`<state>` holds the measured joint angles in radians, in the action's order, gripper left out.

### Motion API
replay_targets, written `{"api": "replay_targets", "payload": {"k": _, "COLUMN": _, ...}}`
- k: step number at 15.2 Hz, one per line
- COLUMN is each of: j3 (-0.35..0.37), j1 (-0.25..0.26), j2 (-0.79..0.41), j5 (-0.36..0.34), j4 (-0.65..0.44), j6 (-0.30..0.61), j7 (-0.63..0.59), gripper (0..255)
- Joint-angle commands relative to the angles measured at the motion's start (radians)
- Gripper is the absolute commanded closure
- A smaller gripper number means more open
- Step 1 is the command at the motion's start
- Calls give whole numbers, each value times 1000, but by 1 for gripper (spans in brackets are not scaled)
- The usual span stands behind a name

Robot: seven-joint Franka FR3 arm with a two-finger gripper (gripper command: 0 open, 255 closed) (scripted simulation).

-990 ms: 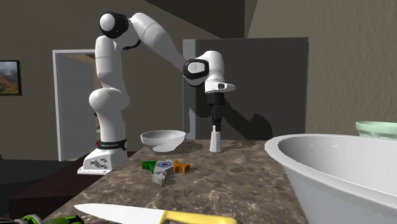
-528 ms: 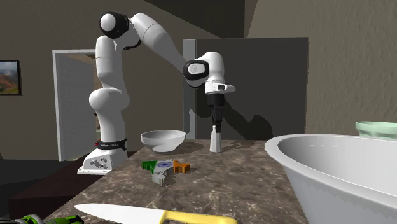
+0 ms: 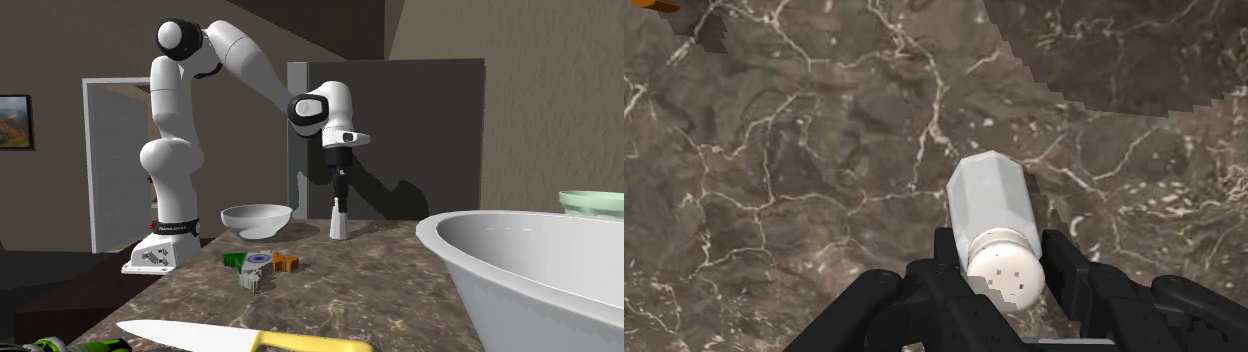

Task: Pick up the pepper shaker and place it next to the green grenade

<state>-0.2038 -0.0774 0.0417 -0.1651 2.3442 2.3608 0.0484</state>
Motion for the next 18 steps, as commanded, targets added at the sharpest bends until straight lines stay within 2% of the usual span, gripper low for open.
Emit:
{"api": "replay_targets", "payload": {"k": 1, "j3": 0, "j1": 0, "j2": 0, "j5": 0, "j4": 0, "j6": 0, "j7": 0, "gripper": 255}}
{"api": "replay_targets", "payload": {"k": 18, "j3": 9, "j1": 4, "j2": 109, "j5": 1, "j4": -111, "j6": -220, "j7": 15, "gripper": 255}}
